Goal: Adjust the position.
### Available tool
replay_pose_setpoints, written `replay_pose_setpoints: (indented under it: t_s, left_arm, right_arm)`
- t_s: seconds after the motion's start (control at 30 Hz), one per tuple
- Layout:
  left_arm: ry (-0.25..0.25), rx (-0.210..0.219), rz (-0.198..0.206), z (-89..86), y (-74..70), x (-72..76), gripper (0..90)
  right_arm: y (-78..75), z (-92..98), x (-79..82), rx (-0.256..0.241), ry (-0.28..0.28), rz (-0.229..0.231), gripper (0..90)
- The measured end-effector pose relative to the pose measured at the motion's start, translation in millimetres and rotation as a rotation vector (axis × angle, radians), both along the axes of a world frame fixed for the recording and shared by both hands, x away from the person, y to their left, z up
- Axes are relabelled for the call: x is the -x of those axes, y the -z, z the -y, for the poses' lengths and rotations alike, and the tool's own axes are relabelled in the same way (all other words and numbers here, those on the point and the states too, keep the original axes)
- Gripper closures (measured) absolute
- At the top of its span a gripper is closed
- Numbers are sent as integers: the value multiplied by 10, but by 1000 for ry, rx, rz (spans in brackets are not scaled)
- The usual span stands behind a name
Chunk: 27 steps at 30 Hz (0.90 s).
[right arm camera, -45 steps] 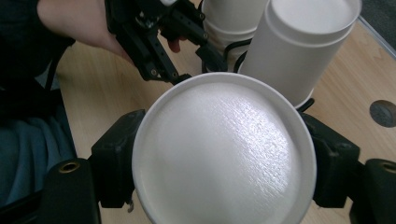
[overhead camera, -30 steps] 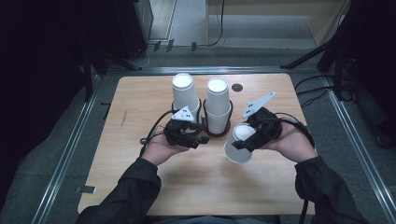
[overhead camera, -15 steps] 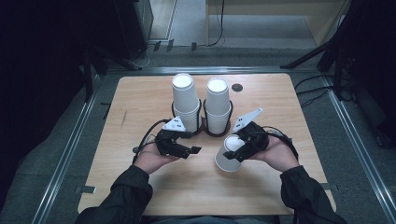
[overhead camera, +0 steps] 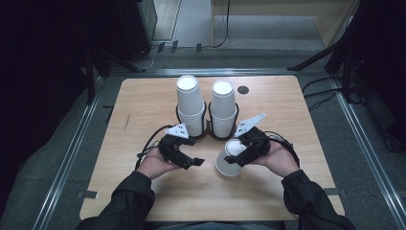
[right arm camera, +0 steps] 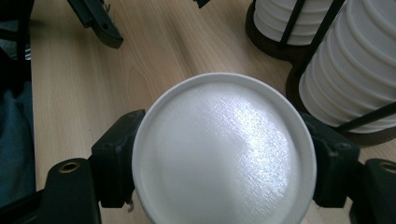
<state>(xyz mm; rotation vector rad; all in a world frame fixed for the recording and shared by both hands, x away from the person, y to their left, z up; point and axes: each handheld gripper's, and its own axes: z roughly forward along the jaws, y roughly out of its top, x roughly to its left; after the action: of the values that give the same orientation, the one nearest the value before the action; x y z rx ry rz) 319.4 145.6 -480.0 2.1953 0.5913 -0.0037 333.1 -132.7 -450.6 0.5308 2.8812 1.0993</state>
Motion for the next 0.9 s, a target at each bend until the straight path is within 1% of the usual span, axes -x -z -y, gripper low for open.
replay_pose_setpoints:
  t_s: [0.07, 0.13, 0.17, 0.23, 0.27, 0.3, 0.33, 0.4, 0.43, 0.5, 0.53, 0.57, 0.6, 0.63, 0.67, 0.7, 0.73, 0.77, 0.83, 0.87, 0.9]
  left_arm:
    - [7, 1, -2, 0, 7, -1, 91]
    - [3, -11, -11, 18, 43, -12, 68]
    - [3, -11, -11, 18, 43, -12, 47]
    - [19, -20, -27, 55, 72, -25, 36]
    - [31, -20, -34, 75, 81, -24, 36]
    - [31, -20, -34, 75, 81, -24, 36]
    - [40, -28, -18, 106, 87, -21, 36]
    - [55, -32, -19, 157, 90, -21, 36]
    - [66, -24, -11, 195, 87, -18, 36]
    - [72, -21, -10, 212, 87, -18, 36]
    - [102, 2, -20, 236, 95, -16, 36]
    - [131, 6, -24, 244, 98, -15, 36]
    - [131, 6, -24, 244, 98, -15, 35]
    - [135, 1, -14, 265, 100, -3, 35]
    - [147, -4, -6, 288, 102, 6, 34]
    - [147, -17, 2, 321, 105, 12, 32]
    - [147, -17, 2, 321, 105, 12, 32]
    - [150, -24, 4, 356, 117, 8, 29]
    - [147, -22, 6, 371, 123, 11, 19]
    - [177, -19, -13, 396, 133, 7, 19]
    - [184, -32, 13, 443, 146, 28, 9]
  right_arm:
    - [-5, -7, -9, -9, -7, 4, 251]
    - [-21, -7, -19, -25, -10, -1, 251]
    - [-21, -7, -19, -25, -10, -1, 251]
    - [-52, -9, -29, -58, -16, -5, 251]
    - [-58, -10, -29, -64, -18, -5, 252]
    - [-58, -10, -29, -64, -18, -5, 252]
    - [-78, -13, -25, -75, -19, -5, 252]
    - [-93, -18, -24, -84, -27, -8, 252]
    - [-99, -21, -22, -86, -29, -9, 252]
    - [-109, -25, -19, -89, -33, -6, 252]
    - [-137, -31, -6, -104, -43, 0, 252]
    - [-149, -33, -1, -109, -45, 0, 252]
    - [-149, -33, -1, -109, -45, 0, 252]
    - [-167, -36, 8, -114, -47, -2, 253]
    - [-206, -39, 26, -124, -50, 10, 253]
    - [-220, -36, 34, -129, -53, 8, 253]
    - [-220, -36, 34, -129, -53, 8, 253]
    - [-247, -33, 51, -151, -64, 1, 254]
    - [-254, -37, 58, -156, -69, -3, 254]
    - [-262, -43, 67, -157, -71, -3, 254]
    - [-280, -73, 90, -154, -84, 4, 255]
